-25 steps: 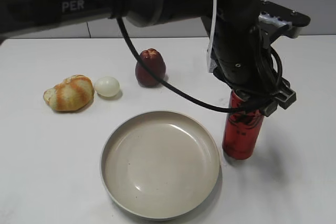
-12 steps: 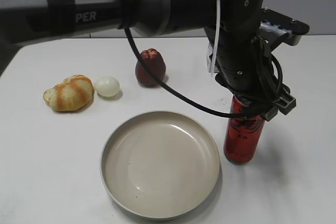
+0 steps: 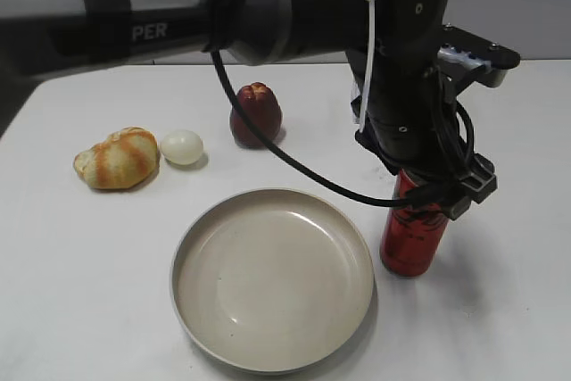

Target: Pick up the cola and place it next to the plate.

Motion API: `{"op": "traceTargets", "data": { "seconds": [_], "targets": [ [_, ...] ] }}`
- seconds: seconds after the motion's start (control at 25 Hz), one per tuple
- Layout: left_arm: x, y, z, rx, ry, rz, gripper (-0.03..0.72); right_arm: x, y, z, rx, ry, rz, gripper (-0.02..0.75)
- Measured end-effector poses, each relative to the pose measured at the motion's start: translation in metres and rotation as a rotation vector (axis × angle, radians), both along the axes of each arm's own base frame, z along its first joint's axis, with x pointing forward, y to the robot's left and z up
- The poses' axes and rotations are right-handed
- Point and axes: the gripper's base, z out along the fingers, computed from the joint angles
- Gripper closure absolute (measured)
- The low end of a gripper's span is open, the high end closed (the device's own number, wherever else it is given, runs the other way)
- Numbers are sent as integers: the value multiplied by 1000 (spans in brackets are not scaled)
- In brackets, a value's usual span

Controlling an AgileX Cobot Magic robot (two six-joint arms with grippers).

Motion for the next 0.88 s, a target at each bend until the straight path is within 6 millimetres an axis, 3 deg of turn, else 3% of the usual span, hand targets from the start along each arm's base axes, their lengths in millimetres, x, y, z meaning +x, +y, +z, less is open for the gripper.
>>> {"op": "traceTargets", "data": {
  "seconds": [0.12,0.24,0.32,0.48,0.56,0.64,0.72,0.88],
  "targets": [
    [0,3,17,-20,-22,-2,24,0,0,0,0,0,0,204],
    [0,11,54,-81,-68,3,24,0,0,0,0,0,0,204],
    [1,22,90,-133,-110,13,24,0,0,0,0,0,0,204],
    [12,66,152,-168,-195,71,27,0,0,0,0,0,0,204],
    [27,99,169,-133,-202,147,30,0,0,0,0,0,0,204],
    [49,132,179,-124,-202,260,39,0,0,0,0,0,0,204],
    [70,166,176,-102,-178,378,55,0,0,0,0,0,0,204],
    [91,234,147,-19,-60,578,92,0,0,0,0,0,0,204]
  ]
}}
